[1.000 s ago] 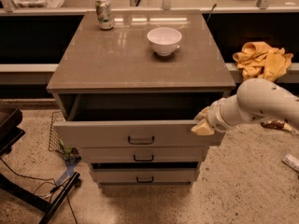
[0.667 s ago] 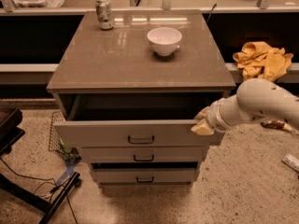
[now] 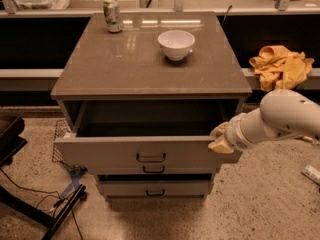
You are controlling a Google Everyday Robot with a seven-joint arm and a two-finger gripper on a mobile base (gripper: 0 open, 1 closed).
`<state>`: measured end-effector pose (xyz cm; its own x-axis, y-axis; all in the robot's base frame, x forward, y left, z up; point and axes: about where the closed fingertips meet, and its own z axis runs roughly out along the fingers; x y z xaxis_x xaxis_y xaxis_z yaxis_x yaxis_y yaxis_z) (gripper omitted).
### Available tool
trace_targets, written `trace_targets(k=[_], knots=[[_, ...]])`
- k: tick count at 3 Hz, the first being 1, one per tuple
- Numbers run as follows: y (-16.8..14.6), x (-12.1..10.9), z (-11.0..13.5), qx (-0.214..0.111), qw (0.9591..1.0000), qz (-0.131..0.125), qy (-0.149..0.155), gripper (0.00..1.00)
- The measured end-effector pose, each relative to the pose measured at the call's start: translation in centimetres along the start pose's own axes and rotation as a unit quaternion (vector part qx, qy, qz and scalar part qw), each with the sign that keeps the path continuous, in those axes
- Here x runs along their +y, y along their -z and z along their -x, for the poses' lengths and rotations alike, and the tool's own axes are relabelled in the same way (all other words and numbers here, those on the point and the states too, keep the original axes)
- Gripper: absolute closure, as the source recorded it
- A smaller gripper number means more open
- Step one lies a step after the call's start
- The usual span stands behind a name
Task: Open top drawer
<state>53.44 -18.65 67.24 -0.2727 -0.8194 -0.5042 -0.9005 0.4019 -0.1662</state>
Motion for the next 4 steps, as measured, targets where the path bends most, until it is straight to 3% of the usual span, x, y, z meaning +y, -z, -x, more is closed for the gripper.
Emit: trace_targets(k=[2, 3, 4], knots=[[0.1, -0.1, 0.1, 0.0, 1.0, 0.0, 0.0, 1.0], [2.1, 2.9, -1.1, 0.007, 0.9997, 0.019, -0.01, 1.0], [2.3, 3.2, -1.2, 0.008, 0.9997, 0.022, -0.01, 1.0]])
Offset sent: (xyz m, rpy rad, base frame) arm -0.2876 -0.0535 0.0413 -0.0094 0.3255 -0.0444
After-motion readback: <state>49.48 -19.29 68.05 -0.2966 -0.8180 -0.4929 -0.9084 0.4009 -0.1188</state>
